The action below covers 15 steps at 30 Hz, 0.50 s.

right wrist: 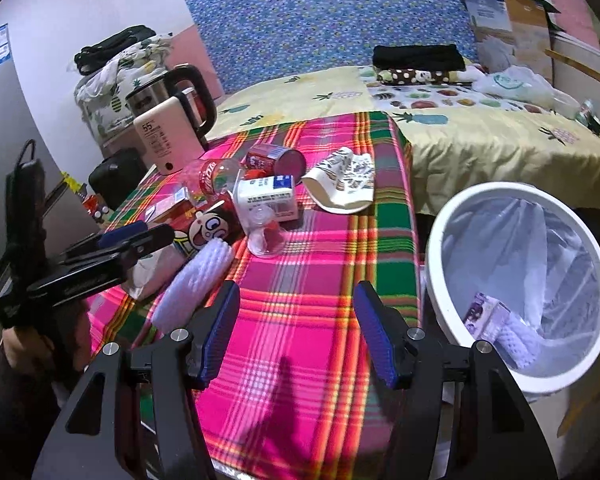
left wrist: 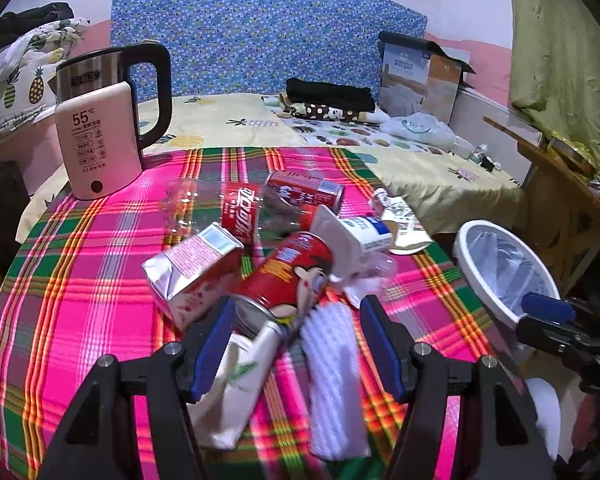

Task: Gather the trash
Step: 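Move both open tools back over the table, then grasp the red cartoon can with the left tool while the right tool grasps the clear cup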

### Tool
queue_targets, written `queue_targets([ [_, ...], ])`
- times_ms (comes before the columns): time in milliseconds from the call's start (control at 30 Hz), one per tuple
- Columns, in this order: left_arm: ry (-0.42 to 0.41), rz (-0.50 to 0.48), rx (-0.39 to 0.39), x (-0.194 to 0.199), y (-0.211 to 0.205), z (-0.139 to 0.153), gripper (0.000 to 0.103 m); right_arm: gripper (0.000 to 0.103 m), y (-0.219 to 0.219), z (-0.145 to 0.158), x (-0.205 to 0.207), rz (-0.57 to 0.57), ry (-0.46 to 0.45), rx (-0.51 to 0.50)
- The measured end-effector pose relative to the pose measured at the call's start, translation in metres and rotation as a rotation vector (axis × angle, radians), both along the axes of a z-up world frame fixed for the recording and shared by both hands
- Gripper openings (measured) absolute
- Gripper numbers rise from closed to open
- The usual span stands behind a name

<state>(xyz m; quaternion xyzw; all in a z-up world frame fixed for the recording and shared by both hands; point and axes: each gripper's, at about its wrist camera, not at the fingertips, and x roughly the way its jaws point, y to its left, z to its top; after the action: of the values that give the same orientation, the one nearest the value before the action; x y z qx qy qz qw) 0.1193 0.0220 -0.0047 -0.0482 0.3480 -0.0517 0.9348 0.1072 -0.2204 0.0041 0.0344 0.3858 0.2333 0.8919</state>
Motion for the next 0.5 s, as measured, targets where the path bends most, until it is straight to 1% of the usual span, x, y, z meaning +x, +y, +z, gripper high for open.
queue_targets([
  [67, 0.007, 0.002, 0.010, 0.006, 0.002, -0.002, 0.067, 0.061, 0.003, -0.001, 0.002, 0.010, 0.000, -0.004],
  [233, 0.025, -0.032, 0.021, 0.022, 0.002, -0.008, 0.067, 0.061, 0.009, -0.002, 0.008, 0.019, 0.006, -0.008],
  [400, 0.065, -0.058, 0.027, 0.038, 0.000, -0.019, 0.067, 0.061, 0.013, -0.002, 0.014, 0.023, 0.010, -0.009],
  [500, 0.107, -0.061, 0.009, 0.044, 0.002, -0.027, 0.067, 0.061, 0.015, -0.002, 0.018, 0.023, 0.013, -0.009],
])
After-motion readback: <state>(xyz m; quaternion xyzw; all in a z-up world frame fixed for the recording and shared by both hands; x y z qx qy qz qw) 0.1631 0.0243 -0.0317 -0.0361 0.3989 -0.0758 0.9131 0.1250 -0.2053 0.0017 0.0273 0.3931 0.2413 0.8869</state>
